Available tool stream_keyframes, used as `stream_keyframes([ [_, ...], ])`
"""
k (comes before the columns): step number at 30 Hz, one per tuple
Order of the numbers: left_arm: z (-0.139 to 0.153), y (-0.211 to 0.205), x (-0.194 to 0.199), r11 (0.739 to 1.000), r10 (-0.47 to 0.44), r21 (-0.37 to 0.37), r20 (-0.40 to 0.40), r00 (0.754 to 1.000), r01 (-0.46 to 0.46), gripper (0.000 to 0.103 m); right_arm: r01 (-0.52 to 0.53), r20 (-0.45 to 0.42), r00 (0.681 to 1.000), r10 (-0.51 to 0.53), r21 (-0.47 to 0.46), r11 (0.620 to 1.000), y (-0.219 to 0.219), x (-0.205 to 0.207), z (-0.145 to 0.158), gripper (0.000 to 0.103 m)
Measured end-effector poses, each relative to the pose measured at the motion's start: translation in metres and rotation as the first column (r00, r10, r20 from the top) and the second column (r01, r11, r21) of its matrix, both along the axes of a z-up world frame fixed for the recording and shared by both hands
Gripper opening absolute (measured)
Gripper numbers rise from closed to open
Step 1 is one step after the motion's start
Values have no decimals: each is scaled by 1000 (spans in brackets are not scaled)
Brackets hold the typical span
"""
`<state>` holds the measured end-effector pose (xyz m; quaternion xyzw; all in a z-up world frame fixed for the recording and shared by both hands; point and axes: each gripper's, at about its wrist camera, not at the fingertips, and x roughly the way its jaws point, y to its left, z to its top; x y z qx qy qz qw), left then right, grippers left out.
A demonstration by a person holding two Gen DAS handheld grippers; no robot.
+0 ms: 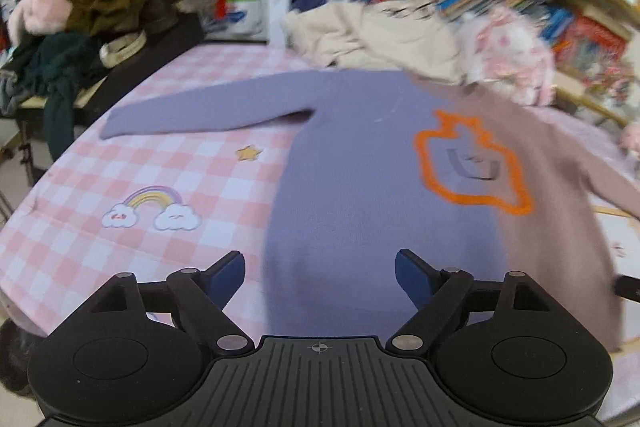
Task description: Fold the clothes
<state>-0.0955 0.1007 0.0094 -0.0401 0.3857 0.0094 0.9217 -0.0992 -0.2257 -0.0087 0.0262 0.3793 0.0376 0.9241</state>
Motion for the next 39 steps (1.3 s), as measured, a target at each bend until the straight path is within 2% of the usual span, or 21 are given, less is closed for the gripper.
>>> stream_keyframes([
  [3, 3, -9, -7, 1000, -10, -26, -6, 1000, 10, 94, 13, 32, 999, -12, -25, 1000, 9, -10, 4, 99],
  [8, -3, -14, -2, 999, -41, -11, -23, 999, 41, 95, 22, 44, 999, -19, -76, 997, 22, -18, 4, 101],
  [14, -9, -3, 10, 991, -130, -15, -31, 991, 130, 95, 113, 48, 993, -109, -93, 989, 38, -17, 5, 101],
  [19, -6, 19, 31, 967, -252, 10, -27, 967, 253, 95, 217, 20, 976, -216, -91, 972, 69, -14, 5, 101],
  [26, -8, 66, 63, 946, -324, -28, -40, 945, 323, 95, 301, 17, 953, -301, -118, 946, 126, -17, 3, 103],
  [32, -13, 108, 79, 946, -323, -48, -50, 945, 321, 95, 338, 6, 940, -340, -127, 932, 166, -14, 1, 103],
  [39, -21, 166, 95, 978, -196, -81, -37, 980, 192, 95, 299, 20, 954, -299, -143, 943, 200, -7, 6, 103],
])
